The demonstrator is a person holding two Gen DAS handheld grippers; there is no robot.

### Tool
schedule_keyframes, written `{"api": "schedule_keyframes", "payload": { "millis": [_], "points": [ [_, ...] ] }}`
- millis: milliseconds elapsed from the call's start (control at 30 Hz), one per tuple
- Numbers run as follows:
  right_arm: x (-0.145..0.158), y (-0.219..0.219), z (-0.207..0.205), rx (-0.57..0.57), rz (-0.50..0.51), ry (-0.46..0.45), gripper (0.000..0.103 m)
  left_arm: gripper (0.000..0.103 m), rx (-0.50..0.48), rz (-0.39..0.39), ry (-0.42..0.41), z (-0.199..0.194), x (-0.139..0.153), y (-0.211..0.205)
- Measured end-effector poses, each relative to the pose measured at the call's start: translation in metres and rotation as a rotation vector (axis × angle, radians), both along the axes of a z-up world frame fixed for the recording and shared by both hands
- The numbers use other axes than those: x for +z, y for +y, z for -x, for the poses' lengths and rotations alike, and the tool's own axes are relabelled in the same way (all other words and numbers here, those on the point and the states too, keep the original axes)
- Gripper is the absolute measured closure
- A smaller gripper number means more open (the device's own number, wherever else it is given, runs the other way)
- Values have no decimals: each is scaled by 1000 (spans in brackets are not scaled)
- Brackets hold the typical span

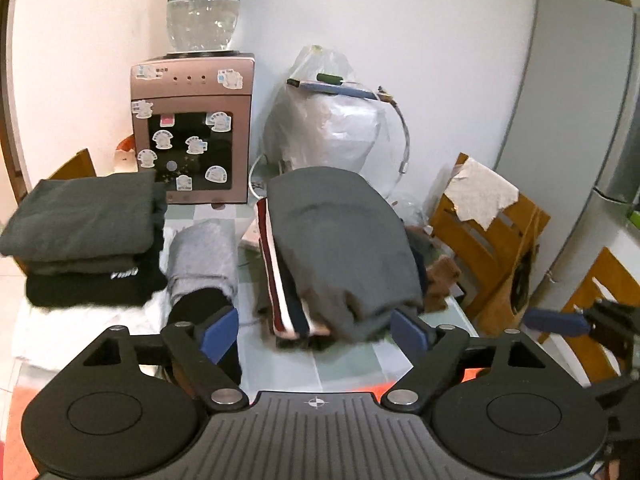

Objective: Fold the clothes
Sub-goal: 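Open both grippers and withdraw them from the stack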

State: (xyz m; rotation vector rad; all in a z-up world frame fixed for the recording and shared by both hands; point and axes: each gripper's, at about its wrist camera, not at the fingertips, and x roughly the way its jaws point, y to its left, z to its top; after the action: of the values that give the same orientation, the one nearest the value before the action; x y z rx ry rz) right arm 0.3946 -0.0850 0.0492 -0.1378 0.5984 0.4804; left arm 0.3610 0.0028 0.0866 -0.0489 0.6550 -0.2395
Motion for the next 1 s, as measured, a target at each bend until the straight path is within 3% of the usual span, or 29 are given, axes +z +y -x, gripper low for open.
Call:
{"api": "schedule_keyframes", "payload": {
  "millis": [200, 500, 600, 800, 1000],
  "points": [
    [7, 10, 55, -35, 36, -7, 16, 1, -10, 9, -53, 59, 3, 17],
    [10, 22, 133, -107, 39, -11, 9, 0, 4, 0, -118, 140, 0, 41],
    [7, 25, 156, -138, 38, -6, 8, 0, 5, -40, -140, 168, -7, 44],
    [-11, 26, 201, -217, 26, 7, 3, 0, -41, -120, -74, 212, -38, 45],
    [-40, 20, 243, -286, -6, 2, 2, 0, -93, -101, 2, 255, -76, 46]
  ]
}}
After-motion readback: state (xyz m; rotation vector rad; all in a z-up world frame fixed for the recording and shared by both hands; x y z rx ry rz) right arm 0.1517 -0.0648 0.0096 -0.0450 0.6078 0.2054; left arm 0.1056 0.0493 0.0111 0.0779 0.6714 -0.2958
